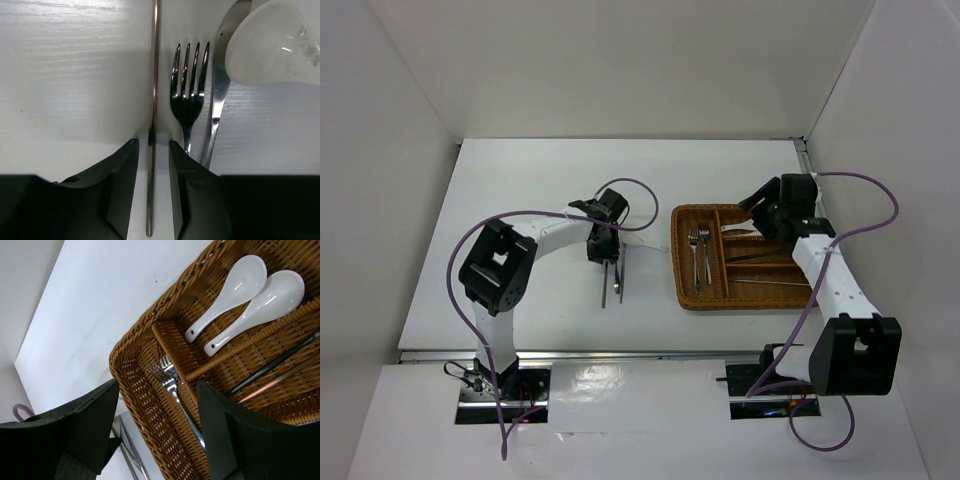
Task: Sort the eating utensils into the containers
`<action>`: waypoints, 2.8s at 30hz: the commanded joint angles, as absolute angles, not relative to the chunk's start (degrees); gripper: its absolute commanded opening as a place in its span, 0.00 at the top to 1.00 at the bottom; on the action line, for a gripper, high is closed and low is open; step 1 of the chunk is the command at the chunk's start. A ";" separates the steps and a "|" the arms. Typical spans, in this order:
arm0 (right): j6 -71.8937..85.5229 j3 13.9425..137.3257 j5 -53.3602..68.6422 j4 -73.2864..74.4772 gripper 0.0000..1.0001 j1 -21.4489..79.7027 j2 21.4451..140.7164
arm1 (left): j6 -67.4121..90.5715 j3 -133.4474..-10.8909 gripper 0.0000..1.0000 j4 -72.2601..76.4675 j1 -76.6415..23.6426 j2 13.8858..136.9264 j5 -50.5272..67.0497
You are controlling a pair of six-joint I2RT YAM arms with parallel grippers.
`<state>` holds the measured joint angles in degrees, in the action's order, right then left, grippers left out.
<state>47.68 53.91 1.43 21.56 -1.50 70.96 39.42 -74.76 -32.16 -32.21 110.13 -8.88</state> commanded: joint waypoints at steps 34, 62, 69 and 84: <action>23.56 56.68 34.63 -0.62 0.27 17.65 78.56 | 47.81 -97.03 0.82 -41.23 -30.76 102.49 -7.04; 22.31 66.27 15.93 3.69 1.00 24.79 88.24 | 48.08 -98.17 0.74 -24.78 -33.22 102.48 8.70; 37.85 67.50 -10.34 19.05 1.00 21.37 83.42 | 50.01 -98.27 0.37 -32.26 -30.16 101.43 -2.45; 84.27 55.38 -28.47 61.87 1.00 2.65 67.60 | 50.10 -89.74 0.33 -33.93 -21.89 96.15 -7.29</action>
